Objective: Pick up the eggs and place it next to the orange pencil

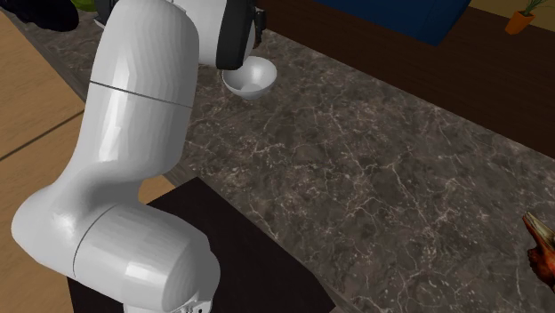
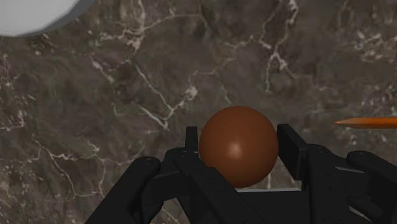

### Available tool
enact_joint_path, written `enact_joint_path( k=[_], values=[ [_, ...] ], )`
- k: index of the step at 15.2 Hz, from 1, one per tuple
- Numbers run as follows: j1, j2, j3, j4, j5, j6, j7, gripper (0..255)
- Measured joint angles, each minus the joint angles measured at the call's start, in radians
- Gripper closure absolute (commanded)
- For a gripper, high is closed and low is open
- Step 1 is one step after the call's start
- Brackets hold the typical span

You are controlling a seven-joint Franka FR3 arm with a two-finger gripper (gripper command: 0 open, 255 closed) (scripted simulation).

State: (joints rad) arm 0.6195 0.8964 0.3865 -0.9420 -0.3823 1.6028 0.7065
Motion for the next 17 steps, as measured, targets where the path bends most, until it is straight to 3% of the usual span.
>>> enact_joint_path(
  k=[1,2,8,11,12,13,17],
  values=[
    [0.000,0.000,0.000,0.000,0.000,0.000,0.000,255],
    [0.000,0.000,0.000,0.000,0.000,0.000,0.000,0],
    [0.000,0.000,0.000,0.000,0.000,0.000,0.000,0],
    [0.028,0.031,-0.006,0.129,-0.001,-0.089,-0.022,0],
    [0.064,0.084,-0.016,0.259,-0.006,-0.154,-0.037,0],
    [0.081,0.108,-0.021,0.322,-0.007,-0.192,-0.044,0],
    [0.087,0.116,-0.024,0.349,-0.007,-0.212,-0.048,0]
  ],
)
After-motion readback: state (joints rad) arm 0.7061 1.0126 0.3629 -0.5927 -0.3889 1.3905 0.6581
